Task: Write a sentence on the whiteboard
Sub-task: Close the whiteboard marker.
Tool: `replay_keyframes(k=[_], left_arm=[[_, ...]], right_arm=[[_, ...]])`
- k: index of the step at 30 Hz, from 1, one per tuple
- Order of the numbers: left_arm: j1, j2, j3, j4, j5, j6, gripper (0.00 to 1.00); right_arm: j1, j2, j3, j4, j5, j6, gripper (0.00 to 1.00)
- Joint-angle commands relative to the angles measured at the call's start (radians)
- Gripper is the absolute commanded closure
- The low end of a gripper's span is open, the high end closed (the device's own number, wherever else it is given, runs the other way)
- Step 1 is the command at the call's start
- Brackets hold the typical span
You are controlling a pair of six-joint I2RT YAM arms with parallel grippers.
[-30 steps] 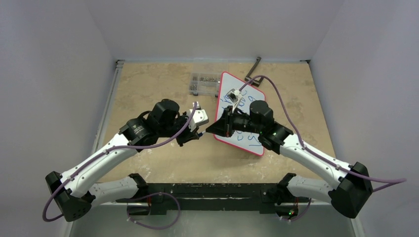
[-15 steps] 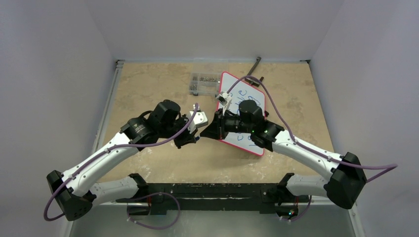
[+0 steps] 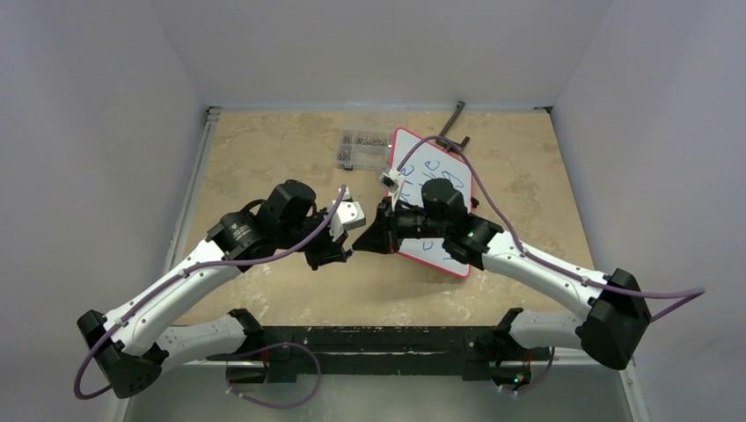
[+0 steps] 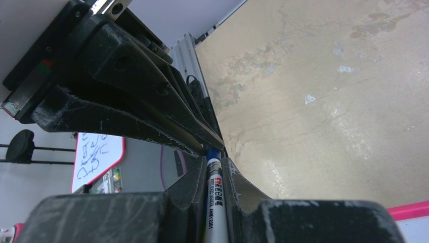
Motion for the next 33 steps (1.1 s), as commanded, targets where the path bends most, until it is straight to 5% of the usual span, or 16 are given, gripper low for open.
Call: replay_keyframes(k=[1,13,29,33], left_arm=[[-0.007,-0.036,0.078,0.249,0.010,-0.048,1.00],[-0.049,-0.035,0.038,0.468,-0.179,-0.063,1.00],[-0.103,-0.014,0.081,0.430,-0.264,-0.006,1.00],[-0.102,-0.030,0.071,0.368,-0.262,-0.024,0.72]], right_arm=[[0.047,0.032,0.046,0.013,-0.002,0.026,1.00],[0.119,0.101,0.184,-0.130,0.158,0.204,1.00],[0.183,0.152,0.283,-0.271,0.353,0.222,1.00],[0.183,0.120,0.282,-0.293,0.406,0.216,1.00]])
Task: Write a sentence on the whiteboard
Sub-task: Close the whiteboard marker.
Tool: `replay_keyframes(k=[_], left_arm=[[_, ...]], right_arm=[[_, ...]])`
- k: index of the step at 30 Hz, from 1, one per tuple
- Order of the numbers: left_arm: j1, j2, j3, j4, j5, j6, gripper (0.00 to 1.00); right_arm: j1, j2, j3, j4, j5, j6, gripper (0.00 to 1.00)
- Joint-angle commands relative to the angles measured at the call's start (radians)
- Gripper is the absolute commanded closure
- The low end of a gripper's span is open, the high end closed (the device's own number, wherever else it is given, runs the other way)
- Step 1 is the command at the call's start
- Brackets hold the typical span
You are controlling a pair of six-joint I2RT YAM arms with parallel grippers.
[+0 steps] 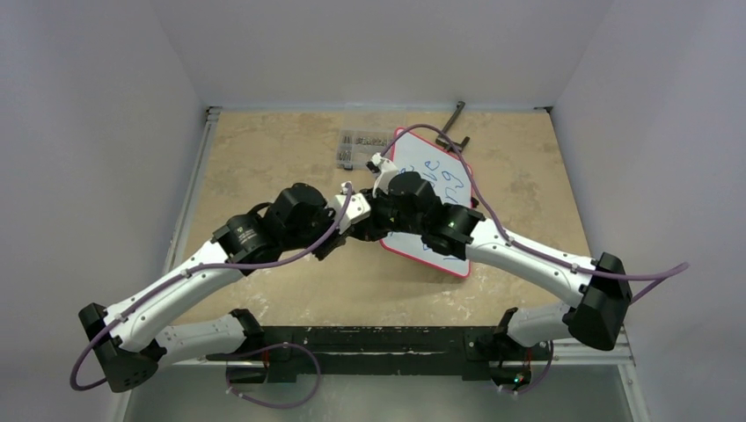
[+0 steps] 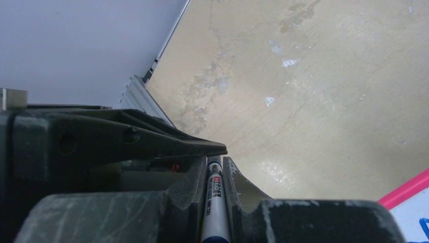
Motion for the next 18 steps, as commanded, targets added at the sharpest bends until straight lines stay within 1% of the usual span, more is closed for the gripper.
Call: replay_keyframes(k=[1,3,5,11,14,15,16,18], left_arm=[[-0.026,-0.044,0.065,0.314,0.092,-0.021,0.65],[-0.026,-0.068,0.050,0.306,0.094,-0.031,0.55],[-0.027,-0.088,0.045,0.287,0.097,-0.039,0.49],[-0.027,-0.145,0.047,0.216,0.118,-0.065,0.41],[-0.027,-0.184,0.040,0.195,0.107,-0.079,0.37],[-0.026,-0.195,0.038,0.186,0.096,-0.085,0.31],[-0.026,-0.205,0.036,0.178,0.088,-0.090,0.28],[-0.027,-0.217,0.028,0.170,0.076,-0.101,0.25]], right_arm=[[0.060,-0.022,0.023,-0.025,-0.006,0.042,1.00],[0.059,-0.041,0.026,-0.044,0.042,0.037,1.00],[0.060,-0.059,0.032,-0.066,0.081,0.030,1.00],[0.058,-0.128,0.021,-0.127,0.207,0.033,1.00],[0.058,-0.181,-0.004,-0.180,0.289,0.041,1.00],[0.058,-0.206,-0.018,-0.202,0.323,0.047,1.00],[0.058,-0.244,-0.034,-0.224,0.356,0.053,1.00],[0.054,-0.298,-0.065,-0.274,0.406,0.057,1.00]])
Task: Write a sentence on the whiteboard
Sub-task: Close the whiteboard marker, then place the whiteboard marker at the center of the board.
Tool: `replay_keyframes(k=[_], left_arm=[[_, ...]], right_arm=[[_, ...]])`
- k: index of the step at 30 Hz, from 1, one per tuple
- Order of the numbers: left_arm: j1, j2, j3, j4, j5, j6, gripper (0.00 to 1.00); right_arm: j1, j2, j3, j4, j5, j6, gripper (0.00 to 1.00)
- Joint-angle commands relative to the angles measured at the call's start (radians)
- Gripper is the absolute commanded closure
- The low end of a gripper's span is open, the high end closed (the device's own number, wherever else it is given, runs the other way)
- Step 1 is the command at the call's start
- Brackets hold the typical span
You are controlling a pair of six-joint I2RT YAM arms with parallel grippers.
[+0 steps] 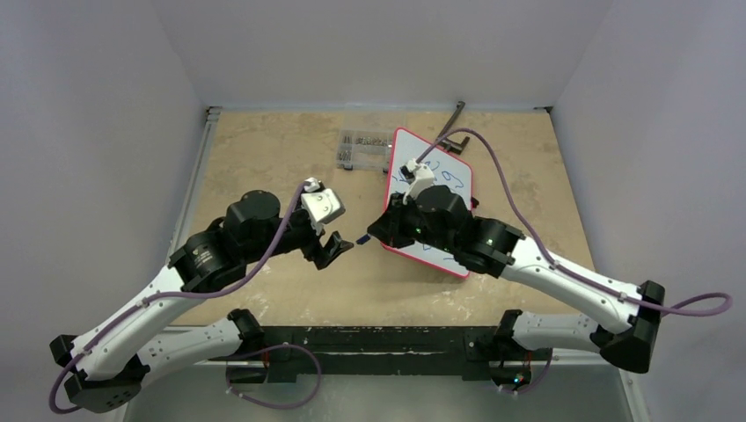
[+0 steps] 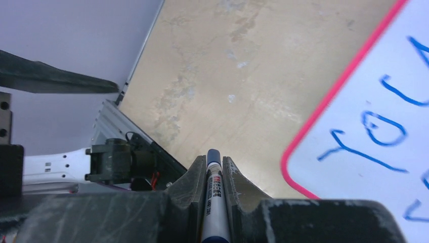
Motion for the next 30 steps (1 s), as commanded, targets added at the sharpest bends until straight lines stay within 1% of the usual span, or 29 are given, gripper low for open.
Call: replay_keyframes(k=[1,3,5,8,9,13,19,25,26,27,30], left_arm=[[-0.004,-0.037,0.017,0.008,-0.025,-0.048,0.25],[-0.003,-0.039,0.014,0.007,-0.041,-0.067,0.24],[-0.003,-0.039,0.011,0.008,-0.053,-0.078,0.24],[-0.003,-0.036,0.005,0.020,-0.062,-0.079,0.24],[-0.003,-0.034,0.002,0.023,-0.064,-0.105,0.24],[-0.003,-0.025,-0.010,0.034,-0.059,-0.125,0.24],[-0.003,-0.011,-0.038,0.047,-0.084,-0.155,0.24],[-0.003,-0.007,-0.100,0.069,-0.093,-0.189,0.24],[-0.002,-0.007,-0.106,0.071,-0.094,-0.193,0.24],[-0.003,-0.006,-0.110,0.072,-0.094,-0.195,0.24],[-0.003,-0.004,-0.119,0.074,-0.096,-0.199,0.24]], right_arm=[[-0.004,-0.133,-0.051,-0.139,0.168,0.023,1.00],[-0.008,-0.160,-0.073,-0.212,0.177,0.029,1.00],[-0.008,-0.201,-0.116,-0.264,0.195,0.072,1.00],[-0.008,-0.302,-0.247,-0.279,0.220,0.158,1.00],[-0.008,-0.337,-0.280,-0.287,0.229,0.187,1.00],[-0.008,-0.435,-0.402,-0.289,0.232,0.276,1.00],[-0.008,-0.460,-0.553,-0.255,0.239,0.353,1.00],[-0.008,-0.489,-0.625,-0.254,0.288,0.397,1.00],[-0.008,-0.491,-0.630,-0.262,0.293,0.403,0.99],[-0.008,-0.491,-0.632,-0.272,0.300,0.409,0.94],[-0.008,-0.495,-0.637,-0.311,0.320,0.427,0.76]])
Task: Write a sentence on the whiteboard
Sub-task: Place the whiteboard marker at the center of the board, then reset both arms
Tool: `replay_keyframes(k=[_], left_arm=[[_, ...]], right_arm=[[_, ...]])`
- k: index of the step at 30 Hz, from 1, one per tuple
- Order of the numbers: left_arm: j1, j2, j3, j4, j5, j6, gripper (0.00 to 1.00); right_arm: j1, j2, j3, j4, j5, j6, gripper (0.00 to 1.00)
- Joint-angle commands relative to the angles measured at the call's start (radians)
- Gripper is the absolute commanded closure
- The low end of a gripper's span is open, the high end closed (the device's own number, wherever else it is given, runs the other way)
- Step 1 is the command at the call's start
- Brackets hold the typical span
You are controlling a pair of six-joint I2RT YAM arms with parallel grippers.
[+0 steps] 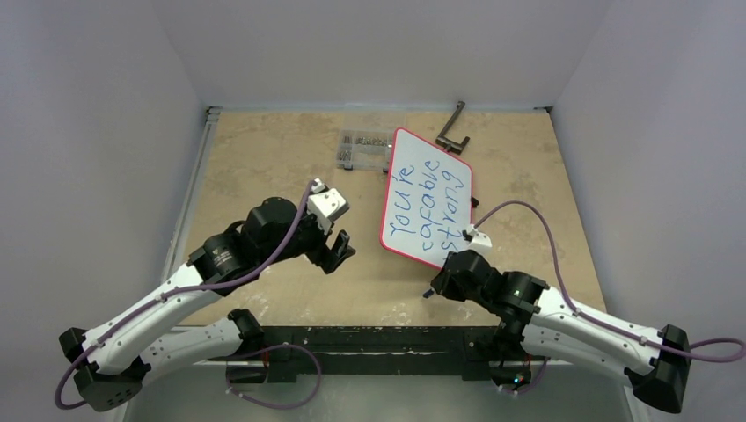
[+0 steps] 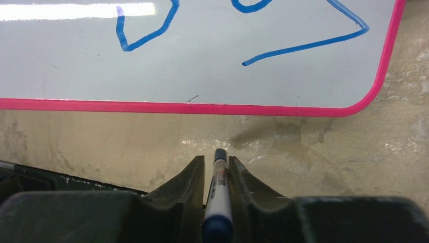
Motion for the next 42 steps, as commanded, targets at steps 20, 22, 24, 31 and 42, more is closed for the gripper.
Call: replay_keyframes(k=[20,22,24,31,42], left_arm=[[-0.001,0.009,-0.009,0.054,-0.041,-0.029,0.23],[-0.002,0.009,0.007,0.035,-0.088,-0.018,0.21],[0.000,0.006,0.029,0.013,-0.134,-0.011,0.16],[0.015,-0.045,0.083,-0.044,-0.383,0.051,0.00],[0.247,-0.099,0.010,0.008,-0.355,0.091,0.00]], right_arm=[[-0.001,-0.146,0.092,-0.168,0.196,0.132,0.22],[-0.001,-0.143,0.126,-0.137,0.210,0.092,0.19],[-0.001,-0.130,0.174,-0.114,0.232,0.044,0.15],[-0.001,-0.055,0.369,-0.018,0.345,-0.176,0.01],[-0.001,-0.041,0.519,0.112,0.495,-0.450,0.01]])
